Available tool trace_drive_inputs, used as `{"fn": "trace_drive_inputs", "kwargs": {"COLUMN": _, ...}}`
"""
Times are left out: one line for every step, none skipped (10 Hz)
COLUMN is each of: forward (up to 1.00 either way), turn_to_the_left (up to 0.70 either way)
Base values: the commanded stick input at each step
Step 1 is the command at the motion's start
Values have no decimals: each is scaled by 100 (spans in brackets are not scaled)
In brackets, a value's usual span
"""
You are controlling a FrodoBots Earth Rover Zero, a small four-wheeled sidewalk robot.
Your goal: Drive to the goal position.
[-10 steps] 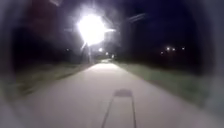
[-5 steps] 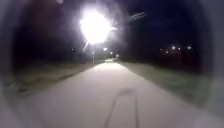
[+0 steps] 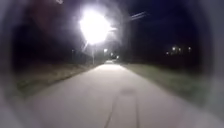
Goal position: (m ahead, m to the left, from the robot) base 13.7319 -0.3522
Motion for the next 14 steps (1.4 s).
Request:
{"fn": "trace_drive_inputs", "kwargs": {"forward": 100, "turn_to_the_left": 2}}
{"fn": "trace_drive_inputs", "kwargs": {"forward": 100, "turn_to_the_left": 2}}
{"fn": "trace_drive_inputs", "kwargs": {"forward": 100, "turn_to_the_left": 2}}
{"fn": "trace_drive_inputs", "kwargs": {"forward": 100, "turn_to_the_left": 2}}
{"fn": "trace_drive_inputs", "kwargs": {"forward": 100, "turn_to_the_left": 2}}
{"fn": "trace_drive_inputs", "kwargs": {"forward": 100, "turn_to_the_left": 2}}
{"fn": "trace_drive_inputs", "kwargs": {"forward": 100, "turn_to_the_left": 2}}
{"fn": "trace_drive_inputs", "kwargs": {"forward": 100, "turn_to_the_left": 2}}
{"fn": "trace_drive_inputs", "kwargs": {"forward": 100, "turn_to_the_left": 2}}
{"fn": "trace_drive_inputs", "kwargs": {"forward": 100, "turn_to_the_left": 2}}
{"fn": "trace_drive_inputs", "kwargs": {"forward": 100, "turn_to_the_left": 2}}
{"fn": "trace_drive_inputs", "kwargs": {"forward": 100, "turn_to_the_left": 2}}
{"fn": "trace_drive_inputs", "kwargs": {"forward": 100, "turn_to_the_left": 2}}
{"fn": "trace_drive_inputs", "kwargs": {"forward": 100, "turn_to_the_left": 1}}
